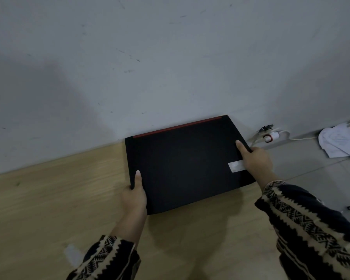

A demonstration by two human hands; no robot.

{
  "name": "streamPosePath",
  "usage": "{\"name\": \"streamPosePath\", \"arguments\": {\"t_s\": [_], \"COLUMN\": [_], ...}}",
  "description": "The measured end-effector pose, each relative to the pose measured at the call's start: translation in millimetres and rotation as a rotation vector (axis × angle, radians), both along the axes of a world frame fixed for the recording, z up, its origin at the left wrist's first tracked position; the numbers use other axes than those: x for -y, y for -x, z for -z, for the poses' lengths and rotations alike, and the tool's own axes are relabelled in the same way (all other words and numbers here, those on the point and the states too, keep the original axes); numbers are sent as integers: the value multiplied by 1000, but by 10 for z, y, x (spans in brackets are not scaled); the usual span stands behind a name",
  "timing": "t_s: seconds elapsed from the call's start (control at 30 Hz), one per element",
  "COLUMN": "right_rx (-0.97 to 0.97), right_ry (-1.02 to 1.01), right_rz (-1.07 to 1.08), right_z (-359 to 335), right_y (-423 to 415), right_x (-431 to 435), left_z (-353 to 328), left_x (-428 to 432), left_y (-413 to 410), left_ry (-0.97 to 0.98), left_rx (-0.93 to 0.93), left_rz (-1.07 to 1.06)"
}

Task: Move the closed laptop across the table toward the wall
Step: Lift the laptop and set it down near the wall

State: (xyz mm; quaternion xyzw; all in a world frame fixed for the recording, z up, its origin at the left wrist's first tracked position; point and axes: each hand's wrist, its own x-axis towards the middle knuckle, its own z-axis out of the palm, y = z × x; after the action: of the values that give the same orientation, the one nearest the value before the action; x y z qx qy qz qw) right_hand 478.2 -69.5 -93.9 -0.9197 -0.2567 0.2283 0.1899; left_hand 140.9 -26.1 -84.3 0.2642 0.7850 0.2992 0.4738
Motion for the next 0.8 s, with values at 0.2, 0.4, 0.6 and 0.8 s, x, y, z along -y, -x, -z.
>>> {"name": "streamPosePath", "arguments": {"t_s": [0.2, 0.4, 0.6, 0.8], "right_rx": [11, -45, -108, 2], "right_ry": [11, -23, -91, 132], "right_rz": [-19, -49, -51, -140], "right_z": [25, -23, 86, -20], "right_y": [-77, -204, -183, -227], "right_x": [-27, -140, -59, -225], "left_z": [47, 32, 42, 25], "left_x": [-5, -4, 7, -72], "left_y": [-38, -114, -156, -160], "left_ry": [18, 11, -56, -3], "left_rx": [60, 97, -30, -97], "left_rz": [-9, -36, -31, -31]}}
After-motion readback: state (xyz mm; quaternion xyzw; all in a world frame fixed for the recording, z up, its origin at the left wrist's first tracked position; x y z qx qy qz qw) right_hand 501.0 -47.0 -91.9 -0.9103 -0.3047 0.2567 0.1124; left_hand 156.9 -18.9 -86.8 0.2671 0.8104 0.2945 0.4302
